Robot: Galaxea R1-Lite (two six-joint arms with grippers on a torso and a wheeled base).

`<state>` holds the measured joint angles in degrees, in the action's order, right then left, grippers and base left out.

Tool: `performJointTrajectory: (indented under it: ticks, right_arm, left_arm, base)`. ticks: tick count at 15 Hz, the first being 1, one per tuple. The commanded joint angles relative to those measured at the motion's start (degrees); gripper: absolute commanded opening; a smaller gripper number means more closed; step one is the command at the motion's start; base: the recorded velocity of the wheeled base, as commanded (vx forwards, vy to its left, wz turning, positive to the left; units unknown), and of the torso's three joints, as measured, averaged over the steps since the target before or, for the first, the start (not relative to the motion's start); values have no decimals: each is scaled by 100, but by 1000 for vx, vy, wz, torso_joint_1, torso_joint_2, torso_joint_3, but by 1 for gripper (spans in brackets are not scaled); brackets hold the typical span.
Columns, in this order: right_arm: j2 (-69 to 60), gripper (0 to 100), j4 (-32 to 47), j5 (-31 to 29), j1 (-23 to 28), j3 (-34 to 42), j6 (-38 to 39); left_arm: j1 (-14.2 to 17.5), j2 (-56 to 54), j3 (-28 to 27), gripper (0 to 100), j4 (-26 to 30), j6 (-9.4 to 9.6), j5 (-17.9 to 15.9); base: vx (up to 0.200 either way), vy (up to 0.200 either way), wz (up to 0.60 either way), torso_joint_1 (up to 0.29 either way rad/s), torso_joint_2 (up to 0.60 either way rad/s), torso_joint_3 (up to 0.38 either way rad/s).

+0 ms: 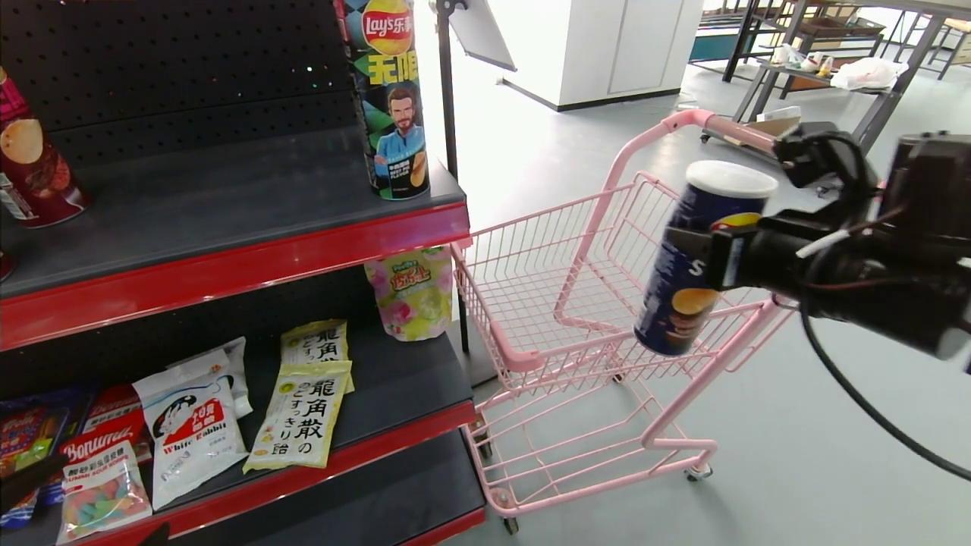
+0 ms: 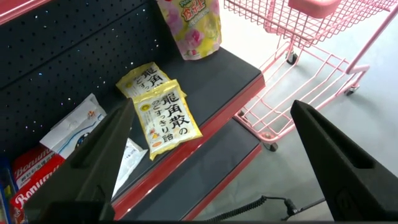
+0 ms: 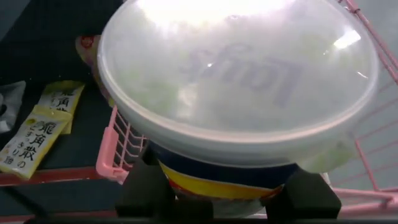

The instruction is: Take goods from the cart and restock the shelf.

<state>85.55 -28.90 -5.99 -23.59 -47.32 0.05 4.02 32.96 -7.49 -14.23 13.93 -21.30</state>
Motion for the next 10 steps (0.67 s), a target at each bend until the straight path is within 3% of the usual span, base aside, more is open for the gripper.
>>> performJointTrajectory:
  ticks: [1,6,9,10]
  right_arm:
    - [-2060,0,755,-201,74,1305,21]
    - [-3765,0,3145,89,1172,1393,-146]
    - [-3941,0,3462,168,1234,1375,-154]
    - [-3924,0,3444,177,1225,1384,-154]
  left_arm:
    - [2,-9,-16,100,-10,4,-32]
    - [-209,263,-122,100,-10,4,-24]
    - [-200,588,-333,100,-10,48,170]
    - [-209,711,-508,100,-1,189,214]
  base:
    - [0,0,0,0,0,0]
    - [0,0,0,0,0,0]
    - [0,0,0,0,0,0]
    - [0,0,0,0,0,0]
